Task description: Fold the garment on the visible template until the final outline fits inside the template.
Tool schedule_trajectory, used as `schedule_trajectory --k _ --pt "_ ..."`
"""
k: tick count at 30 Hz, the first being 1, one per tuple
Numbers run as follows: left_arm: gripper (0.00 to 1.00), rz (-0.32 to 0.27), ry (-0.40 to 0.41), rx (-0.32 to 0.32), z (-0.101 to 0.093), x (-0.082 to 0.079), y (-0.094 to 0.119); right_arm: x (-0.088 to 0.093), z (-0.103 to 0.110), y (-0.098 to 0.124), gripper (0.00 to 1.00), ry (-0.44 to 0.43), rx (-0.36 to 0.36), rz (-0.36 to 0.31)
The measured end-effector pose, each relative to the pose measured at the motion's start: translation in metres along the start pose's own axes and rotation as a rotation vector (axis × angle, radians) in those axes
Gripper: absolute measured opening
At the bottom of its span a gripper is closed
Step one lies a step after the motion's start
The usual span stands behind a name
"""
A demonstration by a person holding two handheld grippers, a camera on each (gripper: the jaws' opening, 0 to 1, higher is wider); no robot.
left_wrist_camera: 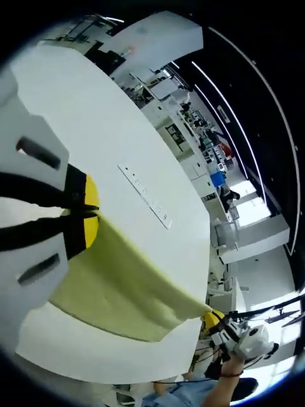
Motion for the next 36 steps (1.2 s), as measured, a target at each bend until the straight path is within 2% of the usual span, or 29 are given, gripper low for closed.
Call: schedule_trajectory --k 2,5,6,10,18,21,25,36 --pt "0.0 0.007 0.024 0.006 0.002 0.003 -0.009 0.004 -0.003 -0.009 0.0 0.002 0.002 0.017" --pt "0.0 0.026 0.142 0.034 0.002 0.009 -0.024 0.013 -0.006 -0.022 0.0 -0.001 0.001 0.045" --pt "0.0 0.026 0.157 0.034 0.003 0.01 -0.027 0.016 -0.007 -0.027 0.0 -0.012 -0.001 0.051" --pt "0.0 0.058 0.145 0.034 0.003 0.021 -0.044 0.022 -0.008 -0.043 0.0 -0.039 -0.016 0.052" --pt "0.0 0.132 0.103 0.037 0.001 0.044 -0.072 0.035 -0.01 -0.076 0.0 -0.044 -0.044 0.1" --pt "0.0 0.149 0.086 0.048 0.0 0.05 -0.082 0.044 -0.01 -0.089 0.0 -0.053 -0.048 0.13" --pt "0.0 0.176 0.1 0.067 -0.001 0.06 -0.097 0.059 -0.009 -0.104 0.0 -0.009 -0.056 0.19" --pt "0.0 0.223 0.11 0.083 -0.008 0.081 -0.119 0.079 -0.01 -0.128 0.0 -0.018 -0.081 0.241"
Point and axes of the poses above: the point that each gripper's makers call its tool centre point, and the gripper's own axes: y roughly backward along the fingers, z roughly to its left, x roughly out of its underside, the point moved 1 cm from there along y, roughly backward along the fingers, and after that the axes turned 4 degrees about z, right-handed, at the moved point
